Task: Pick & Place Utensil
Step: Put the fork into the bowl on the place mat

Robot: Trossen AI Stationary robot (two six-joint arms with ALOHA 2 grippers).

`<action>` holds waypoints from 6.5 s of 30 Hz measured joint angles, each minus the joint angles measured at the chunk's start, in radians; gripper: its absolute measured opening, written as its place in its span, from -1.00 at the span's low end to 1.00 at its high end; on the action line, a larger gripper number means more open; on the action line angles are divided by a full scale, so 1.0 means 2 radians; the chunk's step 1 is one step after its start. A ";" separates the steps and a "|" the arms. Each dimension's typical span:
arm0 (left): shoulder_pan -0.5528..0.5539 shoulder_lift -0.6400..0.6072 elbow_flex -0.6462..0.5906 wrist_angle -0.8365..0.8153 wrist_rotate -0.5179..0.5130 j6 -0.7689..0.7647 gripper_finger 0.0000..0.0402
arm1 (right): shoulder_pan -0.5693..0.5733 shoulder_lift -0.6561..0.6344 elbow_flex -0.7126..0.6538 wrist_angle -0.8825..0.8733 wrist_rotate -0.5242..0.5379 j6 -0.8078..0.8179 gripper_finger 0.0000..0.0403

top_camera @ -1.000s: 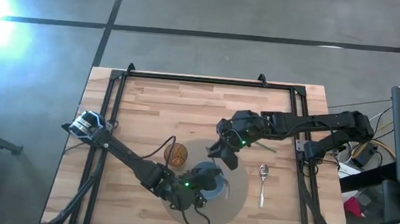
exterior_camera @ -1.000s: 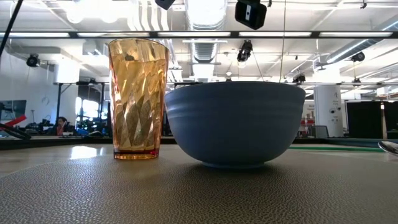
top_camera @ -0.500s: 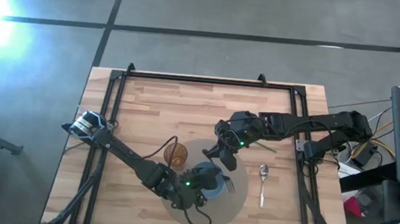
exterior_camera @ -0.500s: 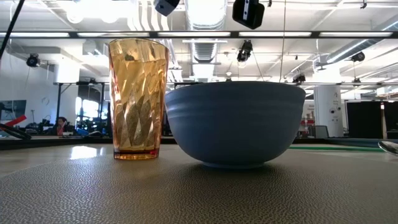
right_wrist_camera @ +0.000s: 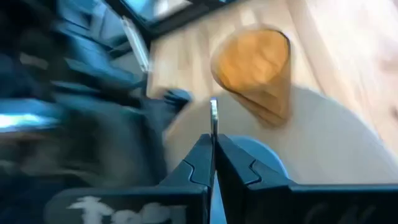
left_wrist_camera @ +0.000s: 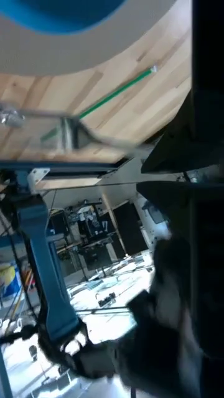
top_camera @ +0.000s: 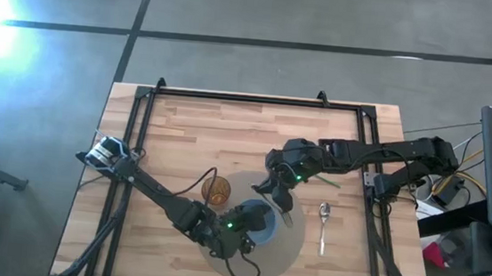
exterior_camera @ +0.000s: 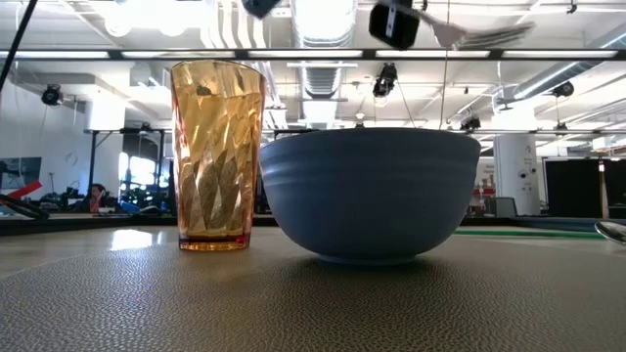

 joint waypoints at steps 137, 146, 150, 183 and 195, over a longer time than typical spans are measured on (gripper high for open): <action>0.045 -0.435 -0.457 0.257 0.429 -0.597 -0.17 | 0.000 0.093 -0.228 0.474 0.115 0.088 -0.96; 0.045 -0.435 -0.457 0.257 0.429 -0.597 -0.17 | 0.006 0.104 -0.228 0.473 0.128 0.089 -0.96; 0.045 -0.435 -0.457 0.257 0.429 -0.598 -0.17 | 0.006 0.113 -0.228 0.471 0.128 0.092 -0.96; 0.045 -0.436 -0.458 0.258 0.429 -0.598 -0.17 | 0.005 0.118 -0.231 0.440 0.139 0.022 -0.96; 0.045 -0.436 -0.458 0.257 0.429 -0.598 -0.17 | 0.005 0.118 -0.231 0.419 0.140 0.031 -0.94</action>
